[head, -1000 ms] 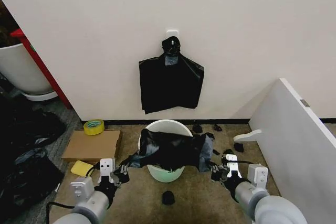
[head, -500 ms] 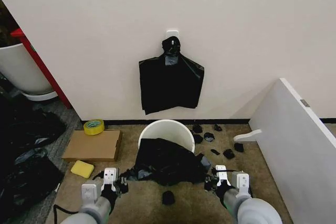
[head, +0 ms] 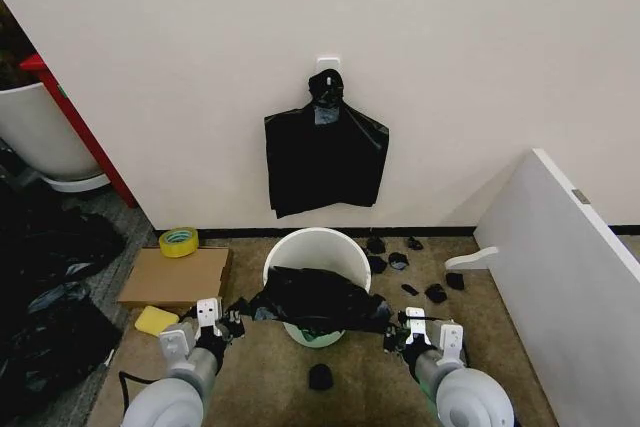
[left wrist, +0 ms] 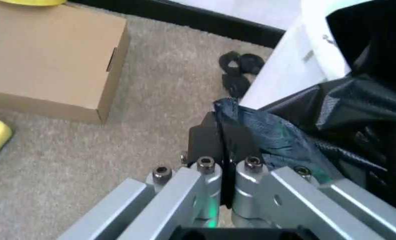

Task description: Place the garbage bag over the trash bin.

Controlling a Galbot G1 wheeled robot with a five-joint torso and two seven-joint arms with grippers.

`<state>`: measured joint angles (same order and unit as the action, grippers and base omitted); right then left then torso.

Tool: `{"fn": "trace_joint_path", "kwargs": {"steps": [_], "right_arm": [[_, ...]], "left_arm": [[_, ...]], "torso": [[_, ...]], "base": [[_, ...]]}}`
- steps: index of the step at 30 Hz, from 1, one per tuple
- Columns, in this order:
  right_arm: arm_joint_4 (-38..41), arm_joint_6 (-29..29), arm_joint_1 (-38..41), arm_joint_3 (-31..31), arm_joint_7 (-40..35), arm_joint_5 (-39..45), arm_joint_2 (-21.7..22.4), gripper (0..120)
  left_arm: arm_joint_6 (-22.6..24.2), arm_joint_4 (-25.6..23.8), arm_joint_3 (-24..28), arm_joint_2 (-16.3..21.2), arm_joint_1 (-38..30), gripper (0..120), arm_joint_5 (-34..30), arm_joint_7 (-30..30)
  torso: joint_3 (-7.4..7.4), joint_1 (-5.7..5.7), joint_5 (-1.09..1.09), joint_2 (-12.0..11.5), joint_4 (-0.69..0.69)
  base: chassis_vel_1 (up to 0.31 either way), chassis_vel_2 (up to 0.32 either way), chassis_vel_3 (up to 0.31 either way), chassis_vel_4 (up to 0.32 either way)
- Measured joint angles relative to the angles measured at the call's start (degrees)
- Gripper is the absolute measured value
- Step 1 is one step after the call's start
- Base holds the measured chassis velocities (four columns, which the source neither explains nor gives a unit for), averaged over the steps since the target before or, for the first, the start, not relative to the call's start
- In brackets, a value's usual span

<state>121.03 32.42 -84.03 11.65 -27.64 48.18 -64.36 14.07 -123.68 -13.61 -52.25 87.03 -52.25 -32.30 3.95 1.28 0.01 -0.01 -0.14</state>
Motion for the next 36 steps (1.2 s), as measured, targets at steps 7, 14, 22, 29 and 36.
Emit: {"fn": "trace_joint_path", "kwargs": {"steps": [7, 14, 22, 29, 36], "right_arm": [[2.33, -0.73, -1.88, 0.76, 0.80, -0.37, 0.53, 6], [7.51, -2.76, -7.57, 2.30, 3.29, -5.10, 1.91, 32], [12.68, -4.05, -13.72, 3.11, 5.09, -9.22, 3.51, 61], [16.66, -6.51, -18.80, 4.60, 7.82, -13.96, 5.07, 84], [20.61, -11.05, -22.15, 7.82, 12.76, -17.94, 6.87, 100]], "left_arm": [[1.60, -1.67, -1.54, 0.93, 0.26, 7, -0.13, -0.38], [3.87, -6.63, -4.02, 2.20, 5.18, 33, 2.55, -1.12], [1.05, -10.63, -8.57, 3.04, 12.47, 62, 7.70, 1.81], [-9.95, -10.69, -14.29, 2.23, 16.97, 85, 11.77, 6.81], [-17.57, -11.51, -17.08, -0.82, 17.30, 98, 14.19, 9.04]], "torso": [[0.00, 0.00, 0.00, 0.00, -0.01], [-0.01, 0.00, 0.00, 0.00, -0.01], [-0.01, 0.00, 0.00, 0.00, -0.01], [-0.01, 0.00, 0.01, 0.00, -0.01], [-0.01, 0.00, 0.01, 0.01, -0.01]], "base": [[0.000, 0.000, 0.000, 0.000], [0.000, 0.000, 0.000, 0.000], [0.000, 0.000, 0.000, 0.000], [0.000, 0.000, 0.000, 0.000], [0.000, 0.000, 0.000, 0.000]]}}
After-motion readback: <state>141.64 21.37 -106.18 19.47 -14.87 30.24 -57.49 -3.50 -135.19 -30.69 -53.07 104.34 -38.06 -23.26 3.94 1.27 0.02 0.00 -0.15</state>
